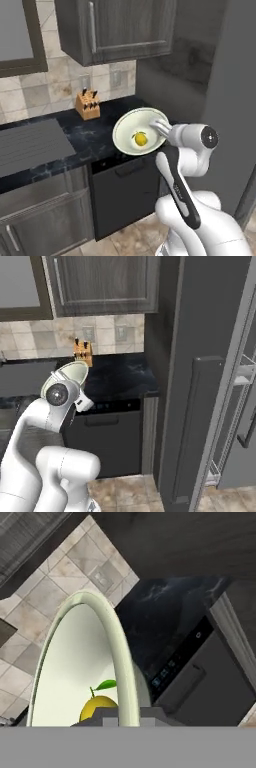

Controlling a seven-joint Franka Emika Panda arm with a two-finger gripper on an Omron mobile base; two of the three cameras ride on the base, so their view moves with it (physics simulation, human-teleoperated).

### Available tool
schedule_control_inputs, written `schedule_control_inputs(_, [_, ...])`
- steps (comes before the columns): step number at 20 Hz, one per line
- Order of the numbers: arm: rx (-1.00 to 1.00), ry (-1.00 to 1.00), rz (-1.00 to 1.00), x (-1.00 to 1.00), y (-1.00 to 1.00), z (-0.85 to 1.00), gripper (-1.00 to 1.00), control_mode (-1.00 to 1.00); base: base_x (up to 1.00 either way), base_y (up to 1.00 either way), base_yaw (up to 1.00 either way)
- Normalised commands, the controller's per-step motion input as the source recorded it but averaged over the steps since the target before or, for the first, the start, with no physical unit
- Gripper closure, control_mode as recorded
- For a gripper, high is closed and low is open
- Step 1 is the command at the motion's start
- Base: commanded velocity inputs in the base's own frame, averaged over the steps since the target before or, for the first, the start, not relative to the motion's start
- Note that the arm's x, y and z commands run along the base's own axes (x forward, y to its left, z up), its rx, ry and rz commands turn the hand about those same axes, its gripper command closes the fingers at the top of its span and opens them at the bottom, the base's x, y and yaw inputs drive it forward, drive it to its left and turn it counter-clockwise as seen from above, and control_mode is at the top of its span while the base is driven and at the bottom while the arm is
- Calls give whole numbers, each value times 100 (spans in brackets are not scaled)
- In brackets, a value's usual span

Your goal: Move the glass cup from next to the sink to the open cabinet. Then, move the bowl with the lemon to the fridge to clear the area for faucet cleaning.

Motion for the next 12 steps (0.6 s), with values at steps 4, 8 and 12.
schedule_control_inputs(4, [0, 0, 0, 0, 0, 0, 100, 100, -98, 0, -29])
schedule_control_inputs(8, [0, 0, 0, 0, 0, 0, 100, 100, -96, 0, -31])
schedule_control_inputs(12, [0, 0, 0, 0, 0, 0, 100, 100, -100, -4, -40])
